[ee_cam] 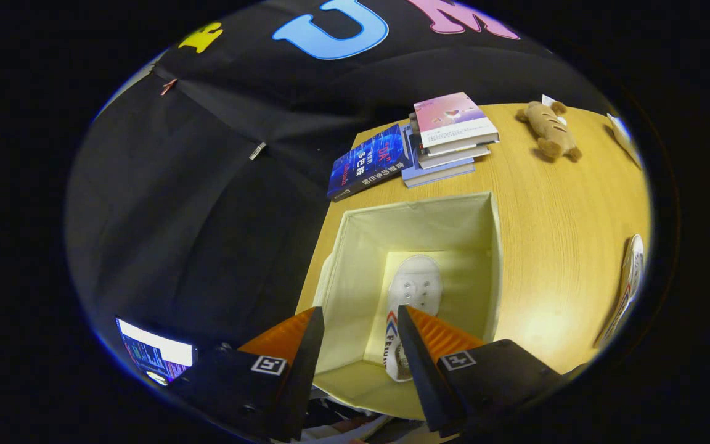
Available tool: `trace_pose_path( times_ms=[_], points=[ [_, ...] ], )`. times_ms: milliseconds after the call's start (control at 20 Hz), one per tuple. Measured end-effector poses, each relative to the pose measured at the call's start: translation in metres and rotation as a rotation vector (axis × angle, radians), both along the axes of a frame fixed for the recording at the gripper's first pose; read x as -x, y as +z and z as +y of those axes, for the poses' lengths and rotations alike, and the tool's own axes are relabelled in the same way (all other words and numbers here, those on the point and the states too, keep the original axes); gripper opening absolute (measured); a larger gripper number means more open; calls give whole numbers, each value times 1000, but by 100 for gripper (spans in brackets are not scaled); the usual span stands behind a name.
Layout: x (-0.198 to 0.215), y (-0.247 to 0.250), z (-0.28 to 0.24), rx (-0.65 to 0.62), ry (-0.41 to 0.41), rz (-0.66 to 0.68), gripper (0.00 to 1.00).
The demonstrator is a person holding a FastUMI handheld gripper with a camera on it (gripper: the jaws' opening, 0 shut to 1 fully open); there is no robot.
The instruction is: Open the storage box then place both shoes into the box .Put the left shoe in first, then the right shoe, with the right side of both shoes facing outward in a uniform manner.
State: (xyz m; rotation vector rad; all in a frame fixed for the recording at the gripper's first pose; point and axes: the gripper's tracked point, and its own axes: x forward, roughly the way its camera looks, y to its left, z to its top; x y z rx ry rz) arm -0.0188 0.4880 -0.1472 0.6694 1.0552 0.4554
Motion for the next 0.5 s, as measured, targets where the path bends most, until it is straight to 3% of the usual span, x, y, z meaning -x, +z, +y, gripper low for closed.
trace_pose_path(
  times_ms=[50,100,300,500],
  points=[
    [2,2,-8,13,8,-15,80],
    [3,2,-19,31,14,-36,95],
    [9,5,-84,100,-20,-113,96],
    [13,-13,-190,263,-129,-147,96]
  ],
)
